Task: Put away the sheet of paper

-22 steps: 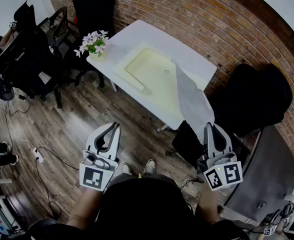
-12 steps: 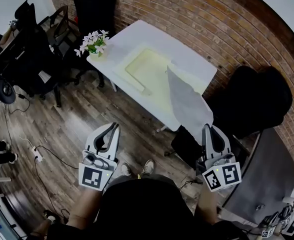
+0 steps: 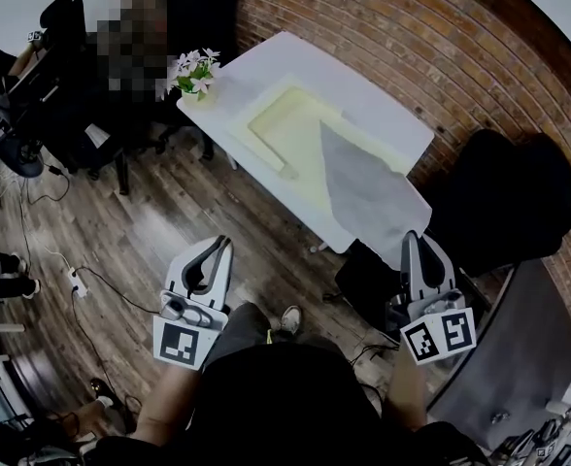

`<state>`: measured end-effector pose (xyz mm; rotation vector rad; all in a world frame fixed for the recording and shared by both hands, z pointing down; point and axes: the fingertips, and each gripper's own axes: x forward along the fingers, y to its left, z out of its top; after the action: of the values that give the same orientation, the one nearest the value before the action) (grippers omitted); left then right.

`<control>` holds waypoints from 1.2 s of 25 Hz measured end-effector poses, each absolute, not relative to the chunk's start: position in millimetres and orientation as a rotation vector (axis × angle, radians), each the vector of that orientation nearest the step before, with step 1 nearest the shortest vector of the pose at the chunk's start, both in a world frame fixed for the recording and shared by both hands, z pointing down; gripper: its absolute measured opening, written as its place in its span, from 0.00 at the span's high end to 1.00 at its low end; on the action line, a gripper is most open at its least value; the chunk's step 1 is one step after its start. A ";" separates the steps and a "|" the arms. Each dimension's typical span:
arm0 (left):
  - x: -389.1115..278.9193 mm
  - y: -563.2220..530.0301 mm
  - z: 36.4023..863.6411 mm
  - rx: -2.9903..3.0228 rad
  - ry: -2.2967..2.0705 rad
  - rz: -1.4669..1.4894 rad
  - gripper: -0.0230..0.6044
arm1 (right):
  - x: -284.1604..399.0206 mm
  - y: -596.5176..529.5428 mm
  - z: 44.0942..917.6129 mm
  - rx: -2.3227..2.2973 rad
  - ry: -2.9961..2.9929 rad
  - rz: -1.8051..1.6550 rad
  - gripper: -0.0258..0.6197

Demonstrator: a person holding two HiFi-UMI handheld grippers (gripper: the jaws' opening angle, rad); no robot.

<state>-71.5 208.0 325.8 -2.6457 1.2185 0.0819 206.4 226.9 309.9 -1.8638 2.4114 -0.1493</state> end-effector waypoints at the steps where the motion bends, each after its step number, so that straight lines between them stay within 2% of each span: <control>1: -71.8 208.4 327.6 -2.647 1.228 0.074 0.90 | 206.8 224.6 311.2 -1.856 2.415 -0.158 0.94; 11: -62.9 161.2 346.7 -2.702 1.199 0.088 0.90 | 202.3 180.0 322.7 -1.874 2.444 -0.192 0.94; 23: -95.2 14.4 342.6 -2.767 1.092 0.127 0.90 | 165.6 54.9 313.0 -1.982 2.383 -0.207 0.94; 30: -107.8 -43.5 337.8 -2.810 1.014 0.193 0.90 | 152.8 20.1 302.6 -2.083 2.312 -0.193 0.94</control>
<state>-107.8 -43.5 337.8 -2.8099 1.0143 0.1925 152.8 20.1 302.6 -2.0830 2.3118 -0.1932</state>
